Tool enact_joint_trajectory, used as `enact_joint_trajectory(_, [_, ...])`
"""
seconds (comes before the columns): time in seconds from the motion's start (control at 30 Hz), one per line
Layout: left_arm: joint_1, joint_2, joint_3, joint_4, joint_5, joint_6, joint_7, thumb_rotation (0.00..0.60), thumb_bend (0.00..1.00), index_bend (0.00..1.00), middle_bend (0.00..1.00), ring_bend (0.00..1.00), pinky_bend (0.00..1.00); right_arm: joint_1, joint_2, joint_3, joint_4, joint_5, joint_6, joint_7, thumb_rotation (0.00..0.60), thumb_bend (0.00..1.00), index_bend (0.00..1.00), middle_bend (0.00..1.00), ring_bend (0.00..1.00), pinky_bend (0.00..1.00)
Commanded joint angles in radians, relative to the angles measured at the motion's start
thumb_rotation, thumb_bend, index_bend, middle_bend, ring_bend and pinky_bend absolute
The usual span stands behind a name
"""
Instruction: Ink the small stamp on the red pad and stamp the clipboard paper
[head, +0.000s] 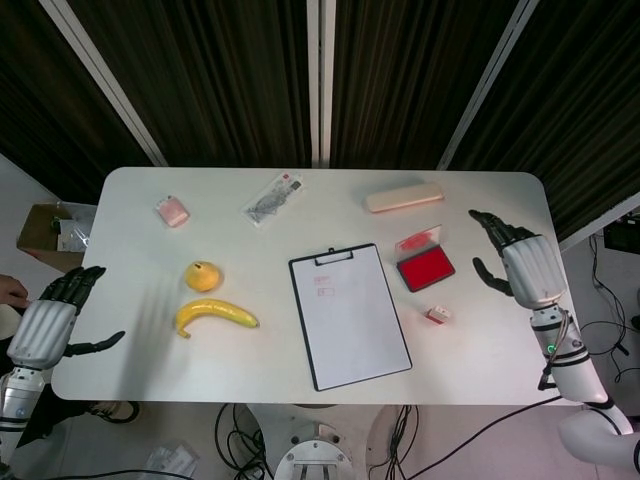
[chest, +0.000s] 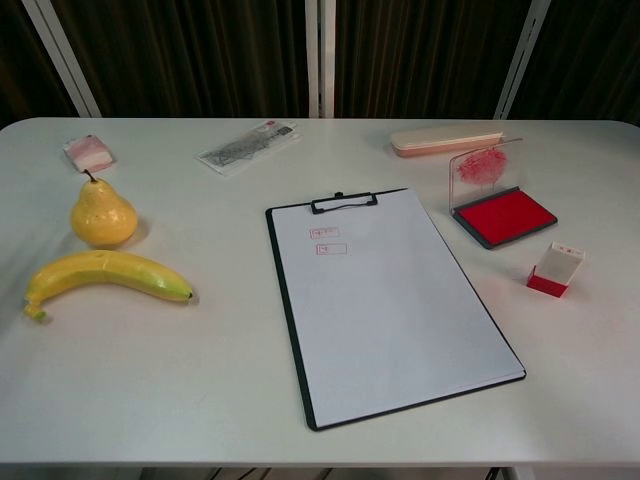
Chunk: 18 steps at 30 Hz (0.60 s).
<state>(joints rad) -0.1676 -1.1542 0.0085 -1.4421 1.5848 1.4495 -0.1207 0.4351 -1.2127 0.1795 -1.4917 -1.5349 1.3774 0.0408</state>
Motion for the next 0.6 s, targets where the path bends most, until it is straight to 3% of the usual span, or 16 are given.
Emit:
enact_joint_trajectory(0.03, [0.001, 0.001, -0.002, -0.001, -0.002, 0.001, 0.0, 0.213, 0.1, 0.08, 0.09, 0.09, 0.18, 0.017, 0.15, 0.041, -0.073, 0.143, -0.16, -0.122, 0.6, 0.27, 0.0, 0.0, 0.0, 0.0])
enact_joint_trajectory(0.13, [0.002, 0.001, -0.003, -0.001, -0.004, 0.002, -0.003, 0.215, 0.1, 0.08, 0.09, 0.09, 0.18, -0.034, 0.192, 0.028, -0.126, 0.201, -0.13, -0.188, 0.6, 0.27, 0.0, 0.0, 0.0, 0.0])
enact_joint_trajectory(0.27, [0.003, 0.0, -0.004, 0.004, -0.007, 0.002, -0.007, 0.217, 0.11, 0.08, 0.09, 0.09, 0.18, -0.142, 0.192, -0.051, -0.128, 0.189, -0.052, -0.179, 0.6, 0.26, 0.0, 0.0, 0.0, 0.0])
enact_joint_trajectory(0.47, [-0.001, 0.016, -0.009, -0.01, -0.004, 0.004, 0.003, 0.216, 0.11, 0.08, 0.09, 0.09, 0.18, -0.279, 0.121, -0.154, -0.083, 0.135, 0.058, -0.137, 0.6, 0.26, 0.0, 0.0, 0.0, 0.0])
enact_joint_trajectory(0.6, [0.0, 0.025, -0.013, -0.02, -0.006, 0.008, 0.01, 0.216, 0.1, 0.08, 0.09, 0.09, 0.18, -0.317, 0.076, -0.17, -0.045, 0.105, 0.106, -0.121, 0.6, 0.26, 0.0, 0.0, 0.0, 0.0])
